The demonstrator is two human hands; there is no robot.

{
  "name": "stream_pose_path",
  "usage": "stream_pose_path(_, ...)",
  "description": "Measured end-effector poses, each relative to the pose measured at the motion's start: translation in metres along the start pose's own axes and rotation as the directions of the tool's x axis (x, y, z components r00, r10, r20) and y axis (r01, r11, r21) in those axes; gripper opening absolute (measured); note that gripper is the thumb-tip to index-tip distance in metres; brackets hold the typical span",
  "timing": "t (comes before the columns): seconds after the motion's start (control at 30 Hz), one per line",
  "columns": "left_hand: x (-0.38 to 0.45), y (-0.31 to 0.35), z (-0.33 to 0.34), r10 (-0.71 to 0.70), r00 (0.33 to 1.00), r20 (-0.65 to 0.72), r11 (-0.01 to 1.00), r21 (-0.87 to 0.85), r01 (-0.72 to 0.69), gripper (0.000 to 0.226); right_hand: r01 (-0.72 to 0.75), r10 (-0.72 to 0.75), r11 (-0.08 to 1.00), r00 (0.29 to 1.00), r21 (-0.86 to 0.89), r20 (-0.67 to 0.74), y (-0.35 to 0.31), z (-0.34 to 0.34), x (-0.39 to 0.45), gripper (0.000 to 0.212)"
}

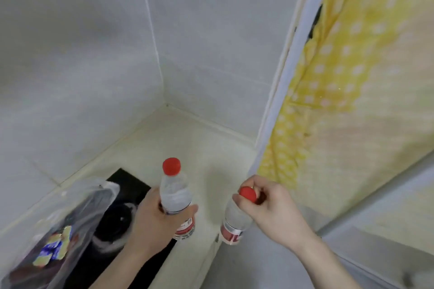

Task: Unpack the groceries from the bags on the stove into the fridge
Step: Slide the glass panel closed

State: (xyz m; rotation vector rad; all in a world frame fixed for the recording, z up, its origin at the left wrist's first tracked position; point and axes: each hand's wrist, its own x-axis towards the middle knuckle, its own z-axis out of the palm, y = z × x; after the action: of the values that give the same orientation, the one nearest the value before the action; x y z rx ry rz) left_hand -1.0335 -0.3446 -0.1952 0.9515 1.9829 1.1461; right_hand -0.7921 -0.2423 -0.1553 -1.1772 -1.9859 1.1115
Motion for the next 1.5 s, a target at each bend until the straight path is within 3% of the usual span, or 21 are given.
stream_pose_path(0.23, 0.004, 0.089, 0.134, 0.178, 0.961, 0.211, 0.983, 0.016, -0.185, 0.036, -0.127, 0.125, 0.992, 0.953, 0.011, -0.275, 0.057, -0.129, -0.049, 0.023)
stream_pose_path(0.37, 0.0, 0.129, 0.211, 0.202, 0.921, 0.333, 0.978, -0.014, -0.209, 0.038, -0.197, 0.18, 0.98, 0.891, 0.001, -0.416, 0.084, -0.197, -0.077, 0.021)
stream_pose_path(0.5, -0.004, 0.163, 0.289, 0.253, 0.812, 0.526, 0.965, -0.073, -0.253, 0.029, -0.274, 0.235, 0.962, 0.81, 0.007, -0.537, 0.104, -0.254, -0.108, 0.022)
stream_pose_path(0.67, -0.015, 0.204, 0.377, 0.191, 0.657, 0.729, 0.981, -0.112, -0.161, 0.033, -0.376, 0.363, 0.916, 0.623, 0.142, -0.693, 0.129, -0.311, -0.148, 0.024)
stream_pose_path(0.77, -0.022, 0.233, 0.43, 0.17, 0.529, 0.831, 0.985, -0.124, -0.121, 0.029, -0.411, 0.413, 0.886, 0.49, 0.215, -0.768, 0.139, -0.339, -0.169, 0.023)
stream_pose_path(0.87, -0.03, 0.261, 0.481, 0.166, 0.356, 0.92, 0.985, -0.138, -0.103, 0.026, -0.439, 0.45, 0.854, 0.357, 0.279, -0.818, 0.145, -0.363, -0.184, 0.023)
stream_pose_path(0.97, -0.036, 0.284, 0.529, 0.157, 0.164, 0.974, 0.986, -0.144, -0.087, 0.042, -0.46, 0.461, 0.826, 0.219, 0.326, -0.86, 0.147, -0.385, -0.192, 0.021)
stream_pose_path(1.07, -0.036, 0.306, 0.573, 0.123, 0.017, 0.992, 0.99, -0.122, -0.074, 0.052, -0.469, 0.448, 0.805, 0.082, 0.362, -0.89, 0.147, -0.405, -0.197, 0.017)
stream_pose_path(1.27, -0.044, 0.34, 0.649, 0.105, -0.208, 0.972, 0.986, -0.128, -0.103, 0.063, -0.398, 0.417, 0.792, -0.201, 0.463, -0.886, 0.139, -0.428, -0.212, 0.011)
stream_pose_path(1.5, -0.099, 0.358, 0.712, 0.043, -0.421, 0.906, 0.981, -0.119, -0.156, 0.063, -0.398, 0.382, 0.765, -0.353, 0.506, -0.854, 0.13, -0.444, -0.25, 0.011)
